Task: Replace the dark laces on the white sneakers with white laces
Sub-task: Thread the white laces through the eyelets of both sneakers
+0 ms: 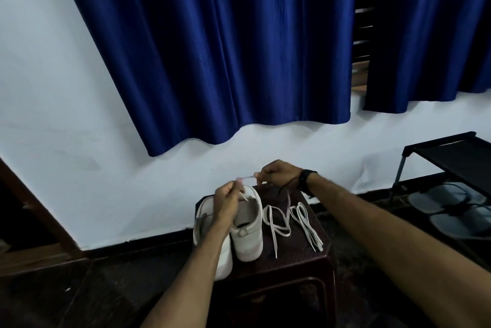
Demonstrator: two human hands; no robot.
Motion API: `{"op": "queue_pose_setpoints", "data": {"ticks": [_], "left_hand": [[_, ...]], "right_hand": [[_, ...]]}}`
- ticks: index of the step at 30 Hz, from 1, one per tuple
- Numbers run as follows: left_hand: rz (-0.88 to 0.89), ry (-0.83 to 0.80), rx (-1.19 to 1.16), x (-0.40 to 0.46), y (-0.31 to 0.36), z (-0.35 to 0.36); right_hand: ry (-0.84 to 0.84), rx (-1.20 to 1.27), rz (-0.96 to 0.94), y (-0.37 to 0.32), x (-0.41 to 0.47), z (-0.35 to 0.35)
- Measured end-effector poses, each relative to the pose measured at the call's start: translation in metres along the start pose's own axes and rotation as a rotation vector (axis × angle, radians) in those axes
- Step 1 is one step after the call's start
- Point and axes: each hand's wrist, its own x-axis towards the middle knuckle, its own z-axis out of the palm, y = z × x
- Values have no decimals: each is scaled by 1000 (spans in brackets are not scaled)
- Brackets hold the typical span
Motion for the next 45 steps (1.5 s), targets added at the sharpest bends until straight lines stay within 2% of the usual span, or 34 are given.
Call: {"op": "queue_pose_setpoints", "data": {"ticks": [2, 4, 7, 9, 10, 12, 13, 15, 16, 18, 21, 23, 25, 27, 28, 29, 31, 33, 35, 38, 42, 43, 45], "left_hand": [[-153, 278, 88, 10, -4, -13], [-310, 419, 113, 17, -10, -25], [-351, 397, 135, 16, -3, -17], [-238, 397, 84, 16, 10, -7], [-128, 331, 82, 15, 17, 0], [69, 71, 81, 8, 29, 11], [96, -72, 77, 3, 33, 16], [71, -224, 74, 2, 32, 20], [70, -217, 73, 3, 29, 19], [83, -99, 75, 9, 20, 12], [-76, 199, 38, 20, 11, -4], [-153, 284, 42, 21, 9, -11], [-171, 268, 56, 18, 9, -9], [-166, 232, 42, 17, 9, -3], [-162, 219, 39, 17, 11, -1], [-152, 216, 24, 18, 13, 1], [-143, 202, 1, 22, 13, 4], [-143, 175, 25, 25, 13, 5], [-154, 173, 50, 28, 12, 3], [-195, 213, 110, 31, 7, 3], [-182, 197, -26, 21, 9, 5], [-132, 171, 2, 19, 8, 5], [-65, 94, 116, 19, 5, 7]], "right_hand": [[37, 192, 18, 3, -9, -14], [97, 379, 22, 6, -16, -28], [110, 485, -16, 5, -17, -37], [95, 359, -15, 1, -13, -29], [80, 271, -23, -2, -10, -23], [46, 131, -28, -4, 0, -9], [45, 82, -17, -3, 5, -3], [69, 47, 23, -2, 12, 5], [85, 68, 34, 0, 13, 8], [130, 78, 51, 7, 11, 10], [198, -74, 80, 29, 7, 10], [250, -184, 95, 45, 4, 14], [380, -451, 23, 55, -2, 23], [459, -569, -162, 58, -9, 36], [387, -553, -240, 58, -12, 43], [242, -532, -255, 57, -16, 49], [-81, -542, -141, 66, -20, 63], [-208, -566, -69, 82, -22, 75], [-200, -558, -86, 98, -23, 87], [-102, -504, -169, 108, -25, 96], [-31, -596, -232, 112, -26, 101], [-23, -573, -211, 113, -25, 101], [74, -361, -150, 110, -24, 97]]}}
